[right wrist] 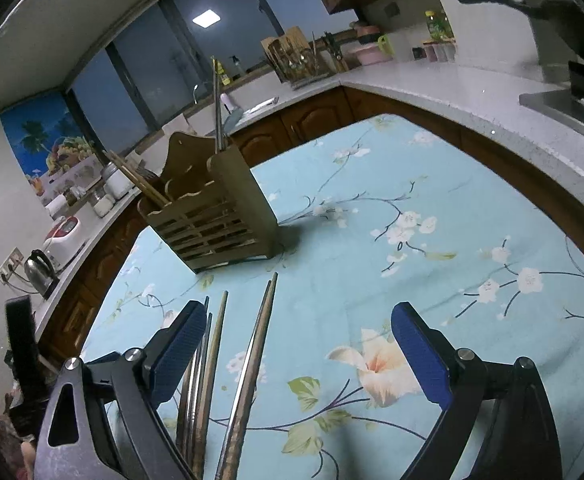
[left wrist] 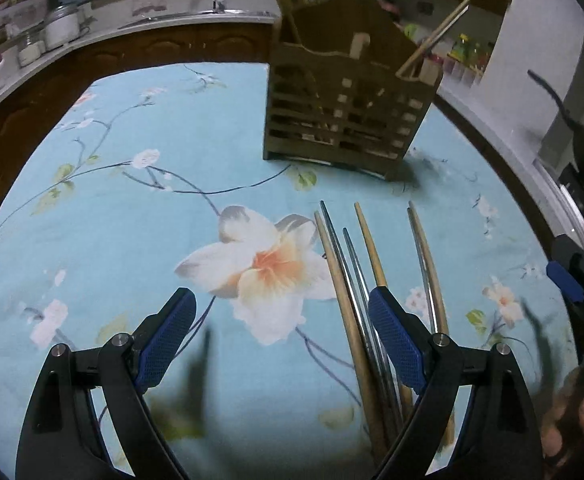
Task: Organize utensils
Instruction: 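Move both open tools back over the remaining chopsticks and metal utensils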
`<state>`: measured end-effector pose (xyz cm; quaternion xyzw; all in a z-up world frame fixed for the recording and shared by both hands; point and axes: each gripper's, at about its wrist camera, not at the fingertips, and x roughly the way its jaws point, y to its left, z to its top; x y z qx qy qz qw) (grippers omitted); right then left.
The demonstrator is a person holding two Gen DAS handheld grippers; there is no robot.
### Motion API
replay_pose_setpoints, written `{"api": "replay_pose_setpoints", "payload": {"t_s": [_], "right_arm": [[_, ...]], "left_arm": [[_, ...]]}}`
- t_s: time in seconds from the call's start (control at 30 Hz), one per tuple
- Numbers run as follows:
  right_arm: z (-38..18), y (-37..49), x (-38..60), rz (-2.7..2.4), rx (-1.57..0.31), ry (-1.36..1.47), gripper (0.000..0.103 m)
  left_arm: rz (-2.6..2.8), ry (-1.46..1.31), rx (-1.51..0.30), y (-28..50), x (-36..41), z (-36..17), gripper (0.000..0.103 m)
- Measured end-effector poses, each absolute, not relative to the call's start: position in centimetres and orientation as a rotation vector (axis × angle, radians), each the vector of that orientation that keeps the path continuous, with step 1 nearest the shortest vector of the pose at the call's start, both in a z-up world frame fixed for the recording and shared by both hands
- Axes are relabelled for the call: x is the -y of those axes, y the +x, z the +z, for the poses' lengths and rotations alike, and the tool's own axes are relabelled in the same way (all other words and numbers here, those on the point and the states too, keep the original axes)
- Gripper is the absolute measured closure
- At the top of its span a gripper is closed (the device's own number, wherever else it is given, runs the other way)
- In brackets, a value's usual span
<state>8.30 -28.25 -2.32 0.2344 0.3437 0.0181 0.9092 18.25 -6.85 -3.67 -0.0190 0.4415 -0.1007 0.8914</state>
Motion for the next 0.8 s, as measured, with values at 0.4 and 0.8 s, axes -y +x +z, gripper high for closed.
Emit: {"api": "replay_pose_setpoints", "payload": {"t_s": [0.4, 0.8], "right_arm": [[-2.6, 9.8, 29.2, 0.028, -0.717, 0.506, 0.008], [-5.5, 14.4, 24.7, 0.093, -0.869, 0.363, 0.053]], "left_arm": [[-0.181, 0.077, -0.967, 20.9, 8.9, -6.2, 0.02], [-0.203, -0.011, -0.975, 19.4, 4.2, -6.1, 0.03]]}}
